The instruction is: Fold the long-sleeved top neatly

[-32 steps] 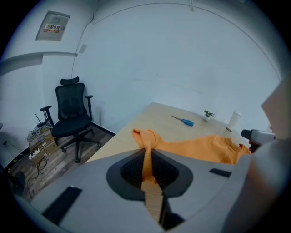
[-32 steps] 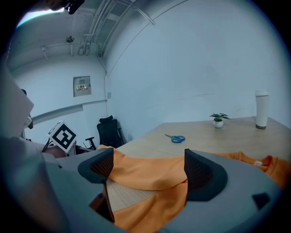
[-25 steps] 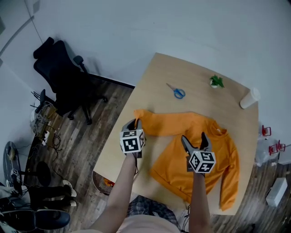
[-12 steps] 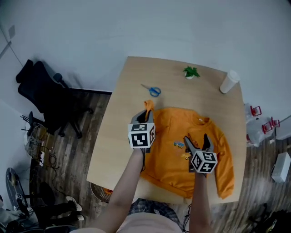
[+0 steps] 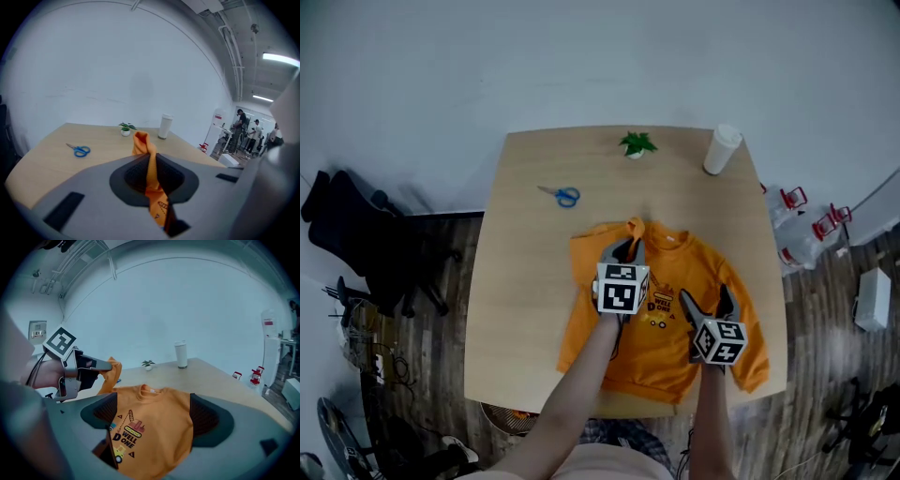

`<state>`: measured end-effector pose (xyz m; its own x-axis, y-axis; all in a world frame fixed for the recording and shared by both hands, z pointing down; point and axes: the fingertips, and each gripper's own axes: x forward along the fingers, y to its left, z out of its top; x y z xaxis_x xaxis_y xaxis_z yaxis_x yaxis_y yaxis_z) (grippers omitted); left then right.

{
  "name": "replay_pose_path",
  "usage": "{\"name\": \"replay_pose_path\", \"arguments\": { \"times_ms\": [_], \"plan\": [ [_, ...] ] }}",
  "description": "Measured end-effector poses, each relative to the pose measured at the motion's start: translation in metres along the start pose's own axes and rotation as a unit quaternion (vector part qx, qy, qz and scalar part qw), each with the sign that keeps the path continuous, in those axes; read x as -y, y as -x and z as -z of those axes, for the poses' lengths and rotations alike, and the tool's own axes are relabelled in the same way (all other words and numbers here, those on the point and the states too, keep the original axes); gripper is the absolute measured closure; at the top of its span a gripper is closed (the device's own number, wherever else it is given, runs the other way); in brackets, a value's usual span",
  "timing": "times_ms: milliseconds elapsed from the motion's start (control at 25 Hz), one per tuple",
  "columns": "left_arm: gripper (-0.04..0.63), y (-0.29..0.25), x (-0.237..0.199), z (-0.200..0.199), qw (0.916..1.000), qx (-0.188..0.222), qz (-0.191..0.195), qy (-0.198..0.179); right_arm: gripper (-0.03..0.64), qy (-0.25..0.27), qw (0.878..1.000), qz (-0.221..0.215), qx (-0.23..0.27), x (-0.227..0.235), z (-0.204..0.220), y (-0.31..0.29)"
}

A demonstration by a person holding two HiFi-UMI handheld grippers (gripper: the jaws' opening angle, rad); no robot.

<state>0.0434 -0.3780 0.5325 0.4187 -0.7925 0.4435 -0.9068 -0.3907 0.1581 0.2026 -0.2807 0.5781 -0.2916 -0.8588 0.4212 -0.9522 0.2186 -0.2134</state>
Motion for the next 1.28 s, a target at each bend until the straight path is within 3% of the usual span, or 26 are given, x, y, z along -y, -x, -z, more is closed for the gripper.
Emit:
{"name": "replay_pose_path", "arguments": {
  "times_ms": [560,840,1160,1280],
  "plan": [
    [0.568,-0.04,0.131,0.034,0.9898,-0.019,0.132,-0.052,0.15,-0.032,0.997,0.071,-0.003,0.071,0.023,0.053],
    [0.566,-0.06,0.179,0.069,0.9806,-0.062,0.168,-0.08,0.15,-0.047,0.994,0.102,-0.004,0.101,0.033,0.079],
    [0.562,-0.079,0.197,0.126,0.9727,-0.128,0.183,-0.064,0.15,-0.055,0.991,0.123,-0.004,0.123,0.04,0.099],
    [0.482,-0.077,0.208,0.131,0.9669,-0.134,0.211,-0.051,0.15,-0.057,0.99,0.127,-0.002,0.126,0.041,0.101]
  ]
}}
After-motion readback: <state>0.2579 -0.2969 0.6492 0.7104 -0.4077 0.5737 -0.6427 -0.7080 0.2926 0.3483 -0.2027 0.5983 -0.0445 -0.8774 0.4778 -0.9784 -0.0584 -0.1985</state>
